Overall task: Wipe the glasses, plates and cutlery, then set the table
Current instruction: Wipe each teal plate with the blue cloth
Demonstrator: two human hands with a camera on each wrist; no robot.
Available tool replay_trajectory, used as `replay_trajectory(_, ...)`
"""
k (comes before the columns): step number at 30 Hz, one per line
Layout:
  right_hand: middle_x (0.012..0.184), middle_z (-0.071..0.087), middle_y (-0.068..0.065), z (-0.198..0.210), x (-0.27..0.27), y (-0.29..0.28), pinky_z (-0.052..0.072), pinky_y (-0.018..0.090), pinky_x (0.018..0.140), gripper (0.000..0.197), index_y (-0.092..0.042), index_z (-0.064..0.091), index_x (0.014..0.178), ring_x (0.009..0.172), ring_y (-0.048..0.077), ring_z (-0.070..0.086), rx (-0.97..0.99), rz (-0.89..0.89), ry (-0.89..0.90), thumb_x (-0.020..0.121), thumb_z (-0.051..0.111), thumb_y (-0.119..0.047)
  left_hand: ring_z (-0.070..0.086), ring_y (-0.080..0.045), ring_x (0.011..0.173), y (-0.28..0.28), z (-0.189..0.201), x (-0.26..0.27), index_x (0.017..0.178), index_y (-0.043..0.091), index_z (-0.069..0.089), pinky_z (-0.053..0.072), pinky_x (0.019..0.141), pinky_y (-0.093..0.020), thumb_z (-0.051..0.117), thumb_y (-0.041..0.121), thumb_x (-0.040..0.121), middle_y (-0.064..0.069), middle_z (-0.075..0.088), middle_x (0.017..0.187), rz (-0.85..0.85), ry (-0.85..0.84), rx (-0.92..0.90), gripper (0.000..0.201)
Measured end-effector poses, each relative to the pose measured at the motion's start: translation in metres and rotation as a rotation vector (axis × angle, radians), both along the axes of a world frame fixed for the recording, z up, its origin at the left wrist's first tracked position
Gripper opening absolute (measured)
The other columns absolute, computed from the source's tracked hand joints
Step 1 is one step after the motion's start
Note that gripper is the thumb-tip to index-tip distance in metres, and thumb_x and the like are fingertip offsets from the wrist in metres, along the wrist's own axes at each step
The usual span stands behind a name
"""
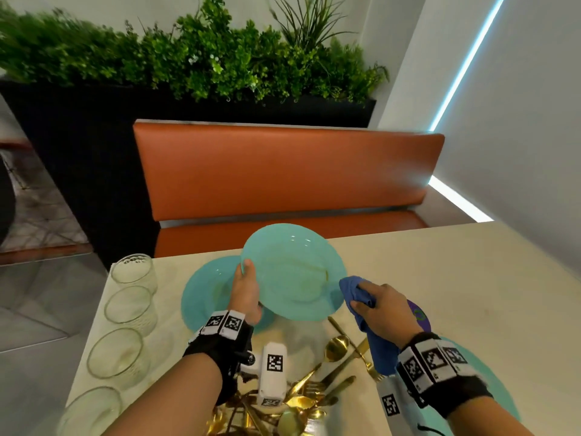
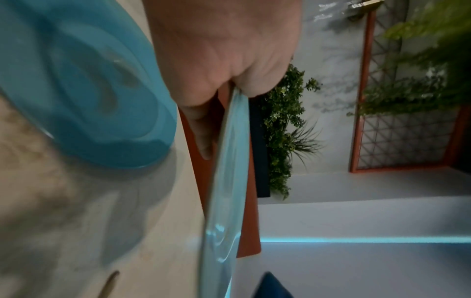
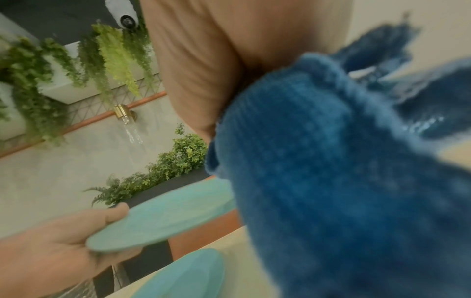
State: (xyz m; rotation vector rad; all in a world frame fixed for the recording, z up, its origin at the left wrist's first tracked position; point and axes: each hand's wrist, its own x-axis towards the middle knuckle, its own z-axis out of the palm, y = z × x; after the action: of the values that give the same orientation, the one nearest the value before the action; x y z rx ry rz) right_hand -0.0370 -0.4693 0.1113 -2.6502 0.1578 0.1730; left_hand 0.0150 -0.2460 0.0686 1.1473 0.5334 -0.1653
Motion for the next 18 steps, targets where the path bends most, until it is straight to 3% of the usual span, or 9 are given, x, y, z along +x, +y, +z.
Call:
replay_trajectory(2, 0.104, 0.052, 0.008, -0.003, 0.005, 0.01, 0.044, 0.025, 0.076, 0.029, -0.016, 0.057, 0.118, 0.096, 0.029, 0.056, -0.116, -0.037, -0.036, 0.091, 0.054, -0.026, 0.058, -0.027, 0.114, 0.006, -0.007, -0.006, 0.136, 0.032, 0.042, 0.047, 0.097, -0.049, 0.032, 0.052, 0.098, 0.001, 0.055, 0.133, -0.028, -0.013, -0.043, 0.044)
replay_trajectory(4, 0.125, 0.045, 0.012, -0.004, 0.002, 0.027, 0.046, 0.033, 0.087, 0.036, -0.017, 0.051, 0.128, 0.104, 0.03, 0.056, -0.141, -0.089, -0.076, 0.094, 0.049, -0.028, 0.061, -0.026, 0.11, 0.011, -0.014, -0.009, 0.121, 0.039, 0.052, 0.05, 0.093, -0.05, 0.034, 0.063, 0.091, 0.001, 0.06, 0.128, -0.065, -0.047, -0.05, 0.042)
replay_trajectory(7, 0.127, 0.045, 0.007, -0.01, -0.021, 0.063, 0.046, 0.032, 0.085, 0.035, -0.02, 0.053, 0.127, 0.106, 0.029, 0.056, -0.163, 0.119, -0.106, 0.094, 0.047, -0.032, 0.061, -0.026, 0.11, 0.021, -0.013, -0.013, 0.108, 0.045, 0.058, 0.05, 0.093, -0.051, 0.038, 0.074, 0.076, 0.002, 0.061, 0.125, -0.071, -0.05, -0.024, 0.047)
replay_trajectory(10, 0.121, 0.053, 0.003, -0.01, -0.038, 0.069, 0.045, 0.029, 0.088, 0.026, -0.021, 0.064, 0.113, 0.106, 0.022, 0.056, -0.159, 0.429, -0.052, 0.092, 0.052, -0.029, 0.06, -0.026, 0.112, 0.035, -0.015, -0.015, 0.12, 0.041, 0.055, 0.047, 0.097, -0.053, 0.044, 0.083, 0.056, 0.001, 0.059, 0.129, -0.07, -0.087, 0.009, 0.077)
replay_trajectory(12, 0.118, 0.055, 0.005, -0.002, -0.03, 0.06, 0.047, 0.031, 0.089, 0.023, -0.02, 0.067, 0.107, 0.105, 0.022, 0.057, -0.212, 0.394, -0.043, 0.091, 0.052, -0.025, 0.059, -0.026, 0.113, 0.042, 0.001, -0.028, 0.123, 0.039, 0.053, 0.046, 0.098, -0.052, 0.042, 0.081, 0.063, 0.001, 0.058, 0.129, -0.104, -0.114, 0.031, 0.074)
replay_trajectory(15, 0.122, 0.05, 0.009, 0.003, -0.026, 0.068, 0.048, 0.037, 0.083, 0.028, -0.018, 0.06, 0.118, 0.104, 0.031, 0.057, -0.202, 0.01, -0.247, 0.094, 0.048, -0.026, 0.056, -0.024, 0.116, 0.046, 0.026, -0.04, 0.134, 0.03, 0.046, 0.045, 0.101, -0.05, 0.034, 0.06, 0.093, 0.002, 0.055, 0.131, -0.109, -0.159, 0.033, 0.053)
replay_trajectory(16, 0.124, 0.047, 0.008, 0.002, -0.031, 0.08, 0.048, 0.036, 0.084, 0.032, -0.019, 0.056, 0.123, 0.106, 0.03, 0.056, -0.19, 0.001, -0.262, 0.095, 0.047, -0.029, 0.056, -0.023, 0.116, 0.046, 0.031, -0.04, 0.135, 0.028, 0.046, 0.045, 0.101, -0.049, 0.033, 0.055, 0.096, 0.002, 0.055, 0.131, -0.111, -0.177, 0.041, 0.05)
replay_trajectory(18, 0.125, 0.046, 0.005, -0.009, -0.049, 0.097, 0.045, 0.027, 0.088, 0.032, -0.021, 0.055, 0.123, 0.107, 0.023, 0.055, -0.165, 0.216, -0.197, 0.095, 0.046, -0.033, 0.057, -0.023, 0.115, 0.05, 0.036, -0.039, 0.134, 0.027, 0.047, 0.044, 0.102, -0.048, 0.033, 0.051, 0.097, 0.0, 0.056, 0.13, -0.108, -0.207, 0.075, 0.046)
